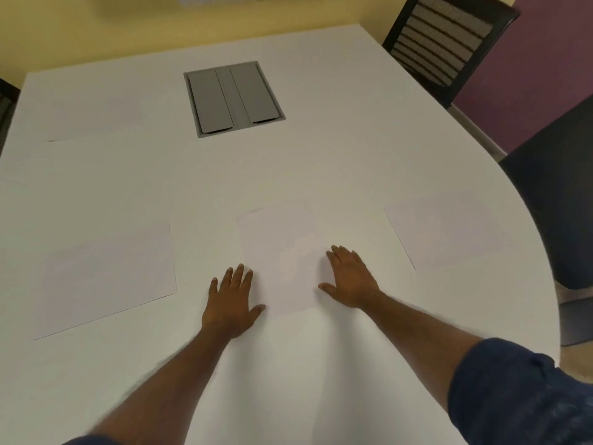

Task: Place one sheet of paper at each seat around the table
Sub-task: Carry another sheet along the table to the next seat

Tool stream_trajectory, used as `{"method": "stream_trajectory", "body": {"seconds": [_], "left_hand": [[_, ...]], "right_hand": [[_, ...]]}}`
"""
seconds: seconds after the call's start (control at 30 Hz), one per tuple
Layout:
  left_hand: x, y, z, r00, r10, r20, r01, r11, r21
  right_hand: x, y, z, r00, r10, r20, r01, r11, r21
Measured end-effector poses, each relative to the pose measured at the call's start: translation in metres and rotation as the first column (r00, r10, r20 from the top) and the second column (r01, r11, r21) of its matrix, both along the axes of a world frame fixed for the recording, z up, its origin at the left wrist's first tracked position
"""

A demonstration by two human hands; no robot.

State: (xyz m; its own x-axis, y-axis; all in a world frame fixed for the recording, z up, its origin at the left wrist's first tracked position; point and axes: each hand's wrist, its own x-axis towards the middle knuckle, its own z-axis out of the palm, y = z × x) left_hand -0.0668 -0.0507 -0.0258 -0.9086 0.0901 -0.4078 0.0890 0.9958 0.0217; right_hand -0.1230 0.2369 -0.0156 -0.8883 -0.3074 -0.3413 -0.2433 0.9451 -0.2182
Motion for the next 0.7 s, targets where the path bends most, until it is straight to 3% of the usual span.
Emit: {"method": "stream_trajectory", "body": {"seconds": [0.3,0.37,0.5,0.7], "left_hand": [[-0.042,-0.009,-0.022,0.997,0.011,0.076,-0.014,0.999,0.043],[-0.04,-0.012,-0.026,0.997,0.017,0.076,-0.021,0.998,0.053],[-0.036,-0.014,-0.029,0.997,0.035,0.064,-0.04,0.996,0.08],[-0.036,-0.016,-0.033,0.998,0.056,0.043,-0.06,0.993,0.104]], "right_hand": [[-0.046,-0.014,-0.015,0.965,-0.259,-0.03,0.259,0.966,-0.017],[-0.05,-0.018,-0.018,0.93,-0.367,0.025,0.368,0.927,-0.068],[-0.06,-0.032,-0.018,0.778,-0.597,0.196,0.626,0.763,-0.162],[-0.067,-0.041,-0.014,0.702,-0.649,0.295,0.703,0.698,-0.136]]}}
